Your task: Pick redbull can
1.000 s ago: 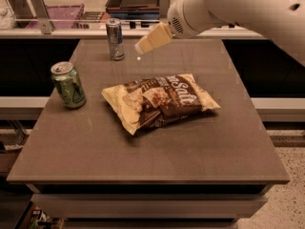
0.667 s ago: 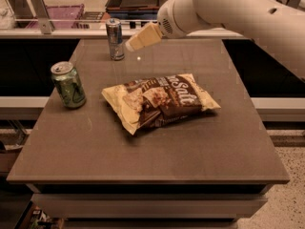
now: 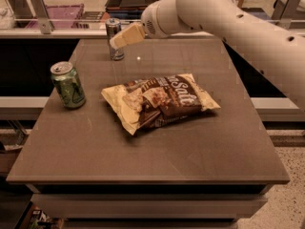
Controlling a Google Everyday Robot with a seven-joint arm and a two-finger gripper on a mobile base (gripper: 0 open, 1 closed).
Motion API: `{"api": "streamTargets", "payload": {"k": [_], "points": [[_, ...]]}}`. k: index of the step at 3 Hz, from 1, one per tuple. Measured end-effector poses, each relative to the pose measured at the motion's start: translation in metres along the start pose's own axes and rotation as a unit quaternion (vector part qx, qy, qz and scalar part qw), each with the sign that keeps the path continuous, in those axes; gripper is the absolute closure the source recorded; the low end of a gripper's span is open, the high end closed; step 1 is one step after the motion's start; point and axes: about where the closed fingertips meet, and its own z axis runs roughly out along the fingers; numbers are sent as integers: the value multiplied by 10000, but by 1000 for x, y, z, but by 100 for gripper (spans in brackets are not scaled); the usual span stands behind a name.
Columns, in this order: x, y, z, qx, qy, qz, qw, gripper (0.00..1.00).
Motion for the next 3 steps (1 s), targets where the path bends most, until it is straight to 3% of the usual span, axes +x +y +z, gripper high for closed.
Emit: {"api": "streamTargets", "payload": {"k": [3], "points": [[-18, 11, 75, -312, -550, 194, 9978, 0]]}}
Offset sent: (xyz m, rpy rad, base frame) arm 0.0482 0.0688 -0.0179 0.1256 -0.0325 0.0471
